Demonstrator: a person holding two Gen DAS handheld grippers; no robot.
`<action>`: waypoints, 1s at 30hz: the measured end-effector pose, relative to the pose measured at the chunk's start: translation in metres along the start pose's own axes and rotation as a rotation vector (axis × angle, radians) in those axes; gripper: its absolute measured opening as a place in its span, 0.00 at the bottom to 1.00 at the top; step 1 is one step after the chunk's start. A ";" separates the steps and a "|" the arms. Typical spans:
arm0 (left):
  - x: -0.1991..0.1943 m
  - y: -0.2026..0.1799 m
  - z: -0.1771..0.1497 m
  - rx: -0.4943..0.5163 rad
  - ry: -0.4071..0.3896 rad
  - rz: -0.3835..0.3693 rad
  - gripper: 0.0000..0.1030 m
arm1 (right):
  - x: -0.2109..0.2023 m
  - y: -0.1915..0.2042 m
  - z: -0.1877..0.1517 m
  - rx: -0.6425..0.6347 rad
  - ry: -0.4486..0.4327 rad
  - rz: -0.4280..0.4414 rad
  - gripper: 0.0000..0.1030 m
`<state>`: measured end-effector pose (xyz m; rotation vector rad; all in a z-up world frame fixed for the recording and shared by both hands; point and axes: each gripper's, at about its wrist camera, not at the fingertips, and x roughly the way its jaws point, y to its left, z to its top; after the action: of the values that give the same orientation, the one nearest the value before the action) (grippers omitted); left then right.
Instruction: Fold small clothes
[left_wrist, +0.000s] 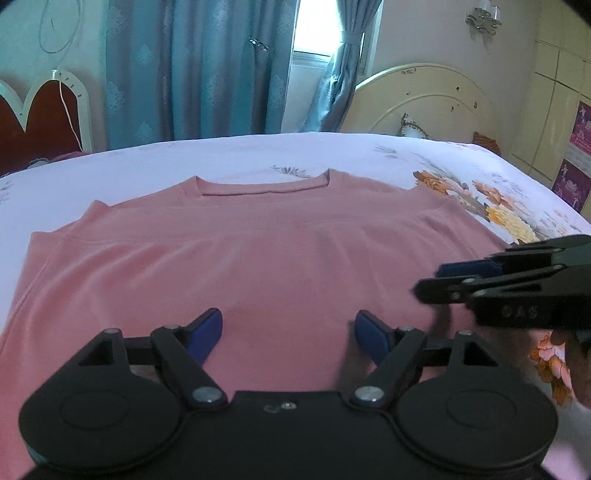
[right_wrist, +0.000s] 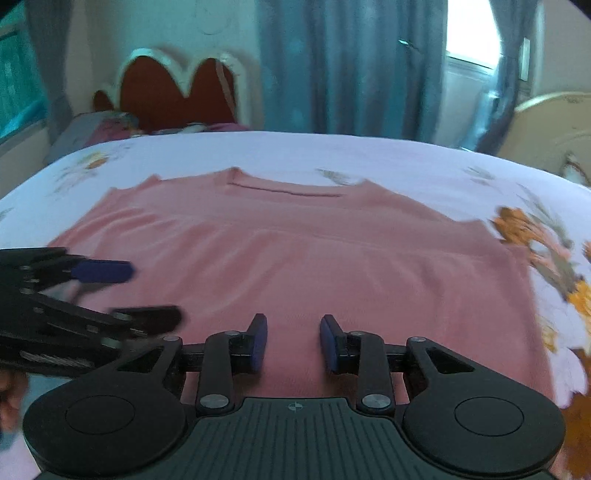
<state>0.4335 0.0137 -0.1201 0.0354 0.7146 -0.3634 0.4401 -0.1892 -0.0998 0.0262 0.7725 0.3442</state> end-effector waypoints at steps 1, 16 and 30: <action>-0.001 0.000 0.000 0.000 0.001 0.004 0.77 | -0.004 -0.007 -0.001 0.018 0.001 0.006 0.30; -0.046 -0.010 -0.042 -0.024 0.005 0.054 0.73 | -0.034 0.041 -0.044 -0.010 0.028 0.109 0.21; -0.091 0.073 -0.066 -0.129 -0.002 0.233 0.73 | -0.090 -0.085 -0.076 0.175 0.012 -0.176 0.21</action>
<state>0.3531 0.1204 -0.1179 -0.0038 0.7219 -0.0937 0.3527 -0.3054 -0.1060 0.1204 0.8094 0.1093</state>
